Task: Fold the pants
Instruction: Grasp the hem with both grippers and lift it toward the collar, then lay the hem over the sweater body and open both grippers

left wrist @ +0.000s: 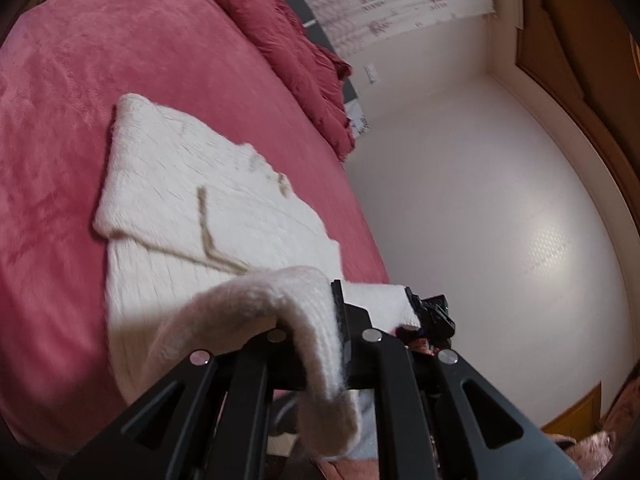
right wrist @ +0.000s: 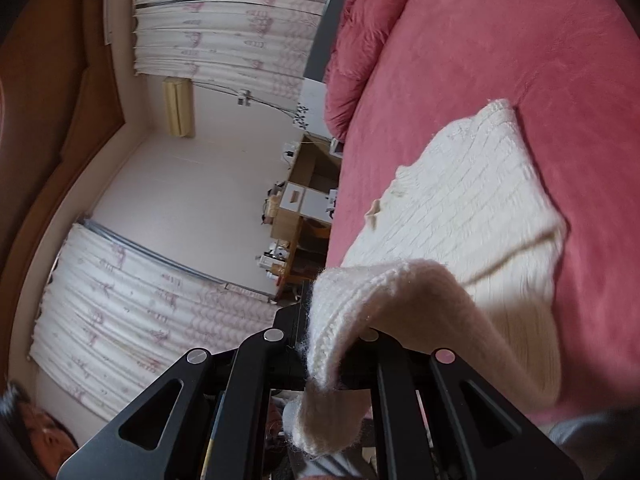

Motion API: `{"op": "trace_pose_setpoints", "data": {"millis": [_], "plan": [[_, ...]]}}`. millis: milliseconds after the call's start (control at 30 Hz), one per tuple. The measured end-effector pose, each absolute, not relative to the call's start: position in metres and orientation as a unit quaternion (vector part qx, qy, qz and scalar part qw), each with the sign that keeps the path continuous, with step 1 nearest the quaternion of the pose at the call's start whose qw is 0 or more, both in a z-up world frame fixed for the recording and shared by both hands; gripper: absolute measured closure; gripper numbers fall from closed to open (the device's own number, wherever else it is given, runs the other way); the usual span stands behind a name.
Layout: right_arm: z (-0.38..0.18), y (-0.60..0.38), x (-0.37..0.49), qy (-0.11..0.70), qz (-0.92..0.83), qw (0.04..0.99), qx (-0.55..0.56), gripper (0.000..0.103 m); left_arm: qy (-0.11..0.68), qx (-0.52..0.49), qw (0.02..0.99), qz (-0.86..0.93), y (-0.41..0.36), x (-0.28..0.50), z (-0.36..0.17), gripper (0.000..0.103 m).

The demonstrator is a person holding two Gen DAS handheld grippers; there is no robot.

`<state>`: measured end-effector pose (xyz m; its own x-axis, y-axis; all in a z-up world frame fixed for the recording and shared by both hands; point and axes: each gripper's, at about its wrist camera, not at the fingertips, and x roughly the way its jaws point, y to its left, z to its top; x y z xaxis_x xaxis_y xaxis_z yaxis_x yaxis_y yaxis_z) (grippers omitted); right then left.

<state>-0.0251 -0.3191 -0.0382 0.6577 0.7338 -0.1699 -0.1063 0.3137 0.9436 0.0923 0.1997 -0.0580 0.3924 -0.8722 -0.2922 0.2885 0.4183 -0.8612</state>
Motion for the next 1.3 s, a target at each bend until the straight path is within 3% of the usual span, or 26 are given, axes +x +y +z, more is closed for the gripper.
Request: {"op": "trace_pose_setpoints", "data": {"millis": [500,567,667,733,800,833,1067,1300], "plan": [[-0.109,-0.330,0.091,0.348,0.200,0.702,0.589,0.096,0.417,-0.395,0.755,-0.316,0.171,0.211,-0.106,0.095],[-0.124,-0.330,0.096,0.351,0.186,0.697,0.597,0.095,0.429,-0.396,0.754,-0.300,0.166,0.223,-0.117,0.089],[-0.126,-0.331,0.103,0.345,0.183,0.702,0.596,0.088,0.420,-0.406,0.754,-0.300,0.166,0.227,-0.127,0.071],[-0.118,-0.330,0.107,0.330,0.193,0.712,0.589,0.063,0.402,-0.420,0.757,-0.299,0.164,0.232,-0.127,0.052],[-0.110,-0.329,0.110,0.306,0.203,0.718,0.591,0.044,0.389,-0.423,0.765,-0.289,0.164,0.237,-0.124,0.040],[-0.104,-0.330,0.108,0.286,0.198,0.729,0.590,0.042,0.384,-0.416,0.777,-0.275,0.164,0.239,-0.122,0.035],[-0.092,-0.351,0.091,0.246,0.137,0.784,0.553,0.039,0.356,-0.351,0.841,-0.208,0.175,0.230,-0.110,0.030],[-0.078,-0.346,0.077,0.274,0.113,0.834,0.465,0.040,0.352,-0.269,0.876,-0.190,0.192,0.185,-0.109,0.027]]}}
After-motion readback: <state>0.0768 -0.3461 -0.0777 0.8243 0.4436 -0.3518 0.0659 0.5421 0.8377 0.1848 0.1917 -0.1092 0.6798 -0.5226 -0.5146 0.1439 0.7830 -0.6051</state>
